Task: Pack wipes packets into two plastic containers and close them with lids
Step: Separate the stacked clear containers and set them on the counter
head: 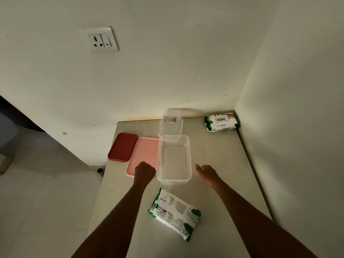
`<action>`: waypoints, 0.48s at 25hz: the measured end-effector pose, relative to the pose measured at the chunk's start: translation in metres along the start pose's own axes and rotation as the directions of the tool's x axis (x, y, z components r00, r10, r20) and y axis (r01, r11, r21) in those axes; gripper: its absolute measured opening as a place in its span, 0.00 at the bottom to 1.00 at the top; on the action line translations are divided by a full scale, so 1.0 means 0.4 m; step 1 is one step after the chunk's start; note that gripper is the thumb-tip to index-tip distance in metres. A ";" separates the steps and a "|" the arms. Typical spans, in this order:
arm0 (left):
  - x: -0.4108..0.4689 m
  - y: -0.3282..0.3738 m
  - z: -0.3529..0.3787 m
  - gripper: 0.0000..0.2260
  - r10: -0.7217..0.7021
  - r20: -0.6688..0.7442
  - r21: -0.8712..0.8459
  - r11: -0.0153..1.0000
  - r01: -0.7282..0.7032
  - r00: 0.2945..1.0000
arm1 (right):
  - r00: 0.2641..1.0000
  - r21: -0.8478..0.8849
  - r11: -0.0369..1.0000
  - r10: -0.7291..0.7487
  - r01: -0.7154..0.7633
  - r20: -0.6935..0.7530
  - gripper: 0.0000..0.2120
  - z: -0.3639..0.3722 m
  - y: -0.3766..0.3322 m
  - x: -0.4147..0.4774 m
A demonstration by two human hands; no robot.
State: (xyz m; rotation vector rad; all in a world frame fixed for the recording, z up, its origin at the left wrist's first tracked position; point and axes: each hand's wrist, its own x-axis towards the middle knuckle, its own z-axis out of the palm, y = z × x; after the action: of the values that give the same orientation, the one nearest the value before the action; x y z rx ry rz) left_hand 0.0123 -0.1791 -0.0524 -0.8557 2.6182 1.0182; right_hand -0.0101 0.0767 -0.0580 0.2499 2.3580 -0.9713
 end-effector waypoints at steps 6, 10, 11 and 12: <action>0.030 0.070 -0.038 0.08 0.118 -0.026 0.023 0.993 -0.118 0.993 | 0.991 0.046 0.997 -0.053 0.058 -0.121 0.23 -0.093 -0.114 0.050; 0.117 0.143 -0.067 0.09 0.145 -0.056 -0.028 0.989 -0.147 0.988 | 0.989 0.064 0.994 -0.082 0.091 -0.124 0.22 -0.139 -0.198 0.122; 0.139 0.161 -0.073 0.09 0.146 -0.053 -0.033 0.988 -0.148 0.988 | 0.990 0.070 0.993 -0.088 0.096 -0.111 0.20 -0.146 -0.215 0.142; 0.165 0.179 -0.077 0.09 0.149 -0.046 -0.036 0.988 -0.151 0.988 | 0.990 0.077 0.992 -0.095 0.103 -0.103 0.19 -0.151 -0.231 0.166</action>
State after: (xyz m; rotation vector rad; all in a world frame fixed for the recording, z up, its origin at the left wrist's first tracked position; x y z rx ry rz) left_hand -0.0825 -0.1865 -0.0152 -0.7053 2.7424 1.1042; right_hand -0.1252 0.0494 -0.0069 0.2190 2.4436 -1.1283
